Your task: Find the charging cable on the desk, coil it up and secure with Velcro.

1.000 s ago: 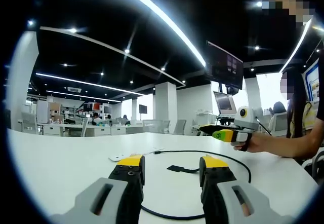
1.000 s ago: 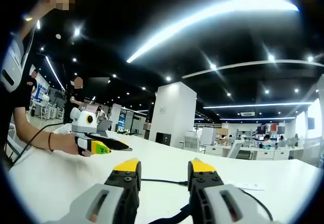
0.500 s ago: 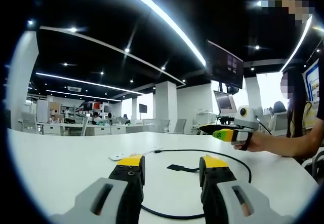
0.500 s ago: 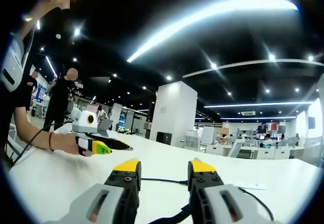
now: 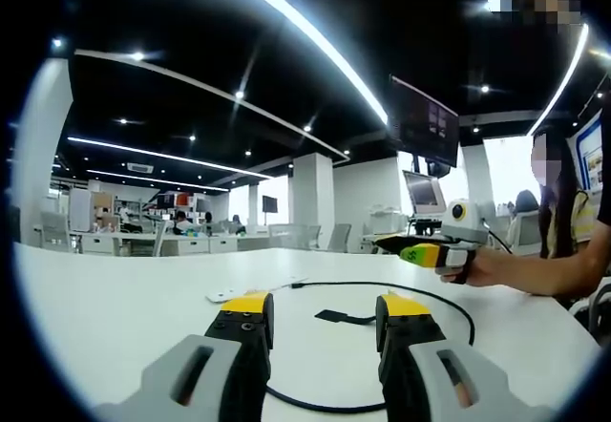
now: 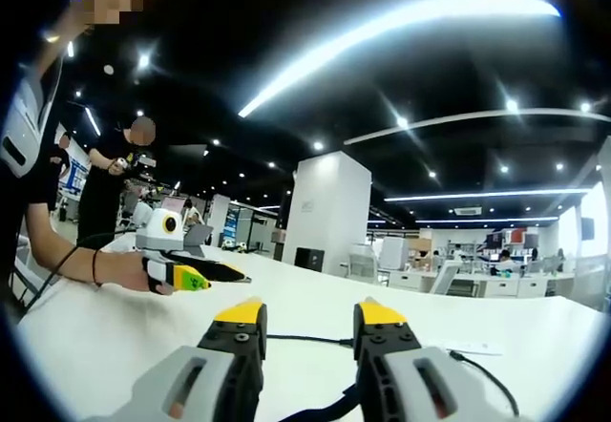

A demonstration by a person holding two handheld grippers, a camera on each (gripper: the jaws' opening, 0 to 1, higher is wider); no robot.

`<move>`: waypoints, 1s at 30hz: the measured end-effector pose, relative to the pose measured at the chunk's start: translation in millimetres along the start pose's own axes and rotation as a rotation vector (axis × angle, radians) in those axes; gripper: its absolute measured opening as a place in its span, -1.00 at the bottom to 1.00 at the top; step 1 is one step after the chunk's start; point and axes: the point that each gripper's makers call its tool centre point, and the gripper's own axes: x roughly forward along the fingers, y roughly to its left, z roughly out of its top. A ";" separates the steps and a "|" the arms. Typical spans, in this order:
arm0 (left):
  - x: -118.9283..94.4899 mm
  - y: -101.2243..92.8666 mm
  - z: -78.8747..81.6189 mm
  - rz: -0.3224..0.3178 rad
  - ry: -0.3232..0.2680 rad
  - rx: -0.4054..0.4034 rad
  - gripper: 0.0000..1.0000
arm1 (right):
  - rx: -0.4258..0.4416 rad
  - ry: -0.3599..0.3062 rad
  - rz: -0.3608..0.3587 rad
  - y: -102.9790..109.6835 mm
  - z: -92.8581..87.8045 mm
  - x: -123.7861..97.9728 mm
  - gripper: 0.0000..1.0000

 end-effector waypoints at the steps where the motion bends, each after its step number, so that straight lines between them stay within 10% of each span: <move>1: -0.1 0.1 0.0 0.000 0.000 0.000 -0.14 | 0.001 0.001 -0.001 -0.3 -0.3 0.1 -0.26; 30: 2.2 -2.4 -3.8 -0.006 0.001 -0.019 -0.14 | 0.007 0.040 0.003 -6.7 -13.5 8.0 -0.26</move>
